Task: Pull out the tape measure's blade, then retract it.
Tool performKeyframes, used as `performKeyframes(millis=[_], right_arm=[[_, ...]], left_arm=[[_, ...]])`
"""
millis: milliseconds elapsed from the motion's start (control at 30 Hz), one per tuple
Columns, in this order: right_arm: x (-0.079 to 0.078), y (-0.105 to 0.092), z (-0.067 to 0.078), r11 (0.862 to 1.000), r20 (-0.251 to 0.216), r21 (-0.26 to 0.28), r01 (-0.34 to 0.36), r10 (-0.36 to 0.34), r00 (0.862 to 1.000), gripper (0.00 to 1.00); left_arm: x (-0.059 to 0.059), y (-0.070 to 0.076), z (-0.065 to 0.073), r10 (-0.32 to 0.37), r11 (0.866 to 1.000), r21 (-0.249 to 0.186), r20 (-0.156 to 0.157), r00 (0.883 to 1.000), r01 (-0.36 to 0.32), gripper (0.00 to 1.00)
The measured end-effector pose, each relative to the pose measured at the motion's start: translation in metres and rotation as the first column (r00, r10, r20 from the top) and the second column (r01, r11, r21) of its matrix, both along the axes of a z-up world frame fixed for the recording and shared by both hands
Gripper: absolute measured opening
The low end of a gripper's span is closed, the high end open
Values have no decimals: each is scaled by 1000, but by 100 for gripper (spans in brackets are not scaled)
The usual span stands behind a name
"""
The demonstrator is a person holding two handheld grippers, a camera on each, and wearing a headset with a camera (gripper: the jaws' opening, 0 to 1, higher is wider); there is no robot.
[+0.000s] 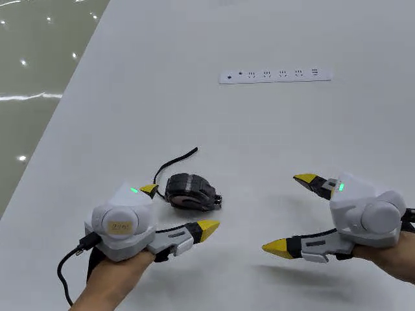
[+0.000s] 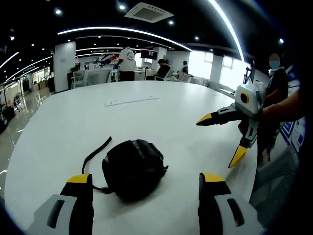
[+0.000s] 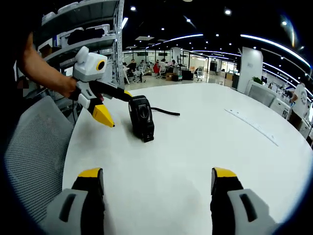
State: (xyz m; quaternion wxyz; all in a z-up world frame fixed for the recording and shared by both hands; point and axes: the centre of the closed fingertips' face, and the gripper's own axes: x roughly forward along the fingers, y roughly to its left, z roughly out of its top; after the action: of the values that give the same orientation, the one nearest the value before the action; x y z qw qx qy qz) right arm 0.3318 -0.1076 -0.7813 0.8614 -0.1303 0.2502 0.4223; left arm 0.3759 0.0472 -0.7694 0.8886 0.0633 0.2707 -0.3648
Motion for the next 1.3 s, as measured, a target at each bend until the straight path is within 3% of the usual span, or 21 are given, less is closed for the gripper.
performKeyframes(millis=[300, 400, 667, 900, 1000, 1300], right_arm=[[-17, -18, 8, 998, 14, 40, 55, -56, 998, 97], [-22, -25, 12, 995, 20, 55, 80, -81, 996, 99], [-36, -36, 16, 987, 21, 84, 136, -138, 990, 100], [-47, -44, 17, 980, 20, 102, 168, -171, 985, 100], [-50, -47, 16, 978, 13, 105, 178, -180, 984, 100], [-52, -55, 17, 977, 13, 97, 189, -191, 982, 100]], left_arm=[[-7, 5, 14, -56, 997, -45, 35, 998, 58, 96], [-9, 8, 17, -75, 996, -36, 58, 996, 77, 98], [-27, 12, 17, -126, 989, -72, 43, 991, 129, 100], [-39, 24, 14, -147, 985, -82, 43, 988, 150, 100], [-43, 28, 16, -167, 983, -63, 76, 983, 172, 100], [-44, 29, 17, -184, 979, -67, 86, 979, 190, 100]])
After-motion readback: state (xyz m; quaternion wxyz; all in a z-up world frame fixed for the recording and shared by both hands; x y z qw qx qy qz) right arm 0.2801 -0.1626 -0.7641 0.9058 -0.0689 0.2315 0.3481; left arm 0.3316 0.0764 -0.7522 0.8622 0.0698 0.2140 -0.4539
